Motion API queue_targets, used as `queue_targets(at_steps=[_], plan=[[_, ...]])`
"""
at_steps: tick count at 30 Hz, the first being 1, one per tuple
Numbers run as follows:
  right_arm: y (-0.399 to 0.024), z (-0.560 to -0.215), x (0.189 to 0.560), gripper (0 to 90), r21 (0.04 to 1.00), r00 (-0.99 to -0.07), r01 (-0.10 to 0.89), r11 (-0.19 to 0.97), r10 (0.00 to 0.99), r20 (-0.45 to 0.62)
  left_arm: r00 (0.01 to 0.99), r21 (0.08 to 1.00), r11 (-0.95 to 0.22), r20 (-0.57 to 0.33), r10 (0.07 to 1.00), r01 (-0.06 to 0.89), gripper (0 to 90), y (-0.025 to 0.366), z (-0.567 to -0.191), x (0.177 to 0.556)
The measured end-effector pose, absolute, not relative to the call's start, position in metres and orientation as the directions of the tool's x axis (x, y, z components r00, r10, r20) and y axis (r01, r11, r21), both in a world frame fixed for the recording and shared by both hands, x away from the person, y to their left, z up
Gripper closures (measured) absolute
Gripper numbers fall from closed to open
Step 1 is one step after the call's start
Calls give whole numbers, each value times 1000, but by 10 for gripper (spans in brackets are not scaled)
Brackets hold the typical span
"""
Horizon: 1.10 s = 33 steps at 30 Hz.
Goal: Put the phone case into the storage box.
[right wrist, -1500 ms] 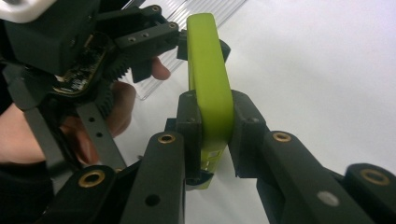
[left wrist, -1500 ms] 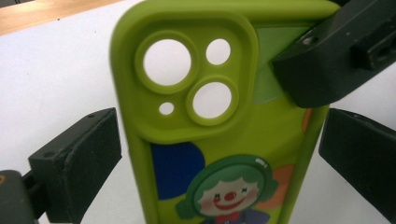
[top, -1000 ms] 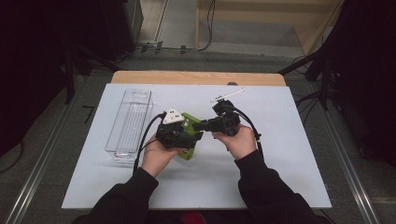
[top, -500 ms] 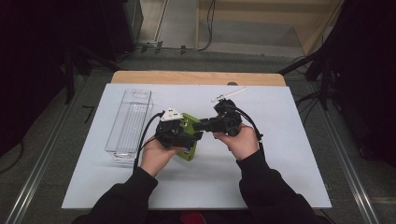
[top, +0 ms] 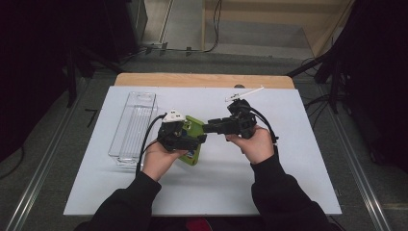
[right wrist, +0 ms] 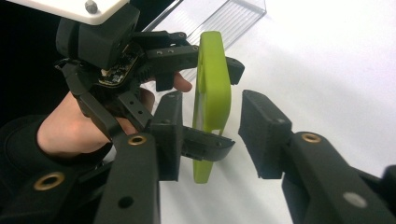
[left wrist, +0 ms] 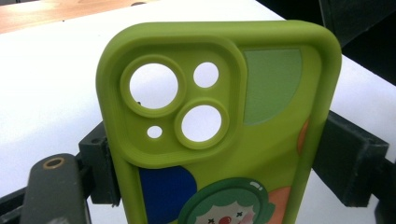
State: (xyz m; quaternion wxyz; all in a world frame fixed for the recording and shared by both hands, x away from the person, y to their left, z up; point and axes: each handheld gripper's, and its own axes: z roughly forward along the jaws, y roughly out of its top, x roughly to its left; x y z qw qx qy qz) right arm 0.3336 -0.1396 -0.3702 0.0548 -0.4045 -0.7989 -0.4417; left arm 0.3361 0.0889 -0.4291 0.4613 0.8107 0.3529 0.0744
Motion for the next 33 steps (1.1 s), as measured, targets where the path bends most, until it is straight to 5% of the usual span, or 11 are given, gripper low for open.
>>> queue_targets(at_steps=[13,33], plan=[[-156,-376,338,356,679,-694,664,313,595,405,751,791,-336,-219,623,511,173,90,-425,336],[-169,-406,333,294,687,-744,613,390,578,335,759,783,-334,-252,601,524,173,94,-419,337]])
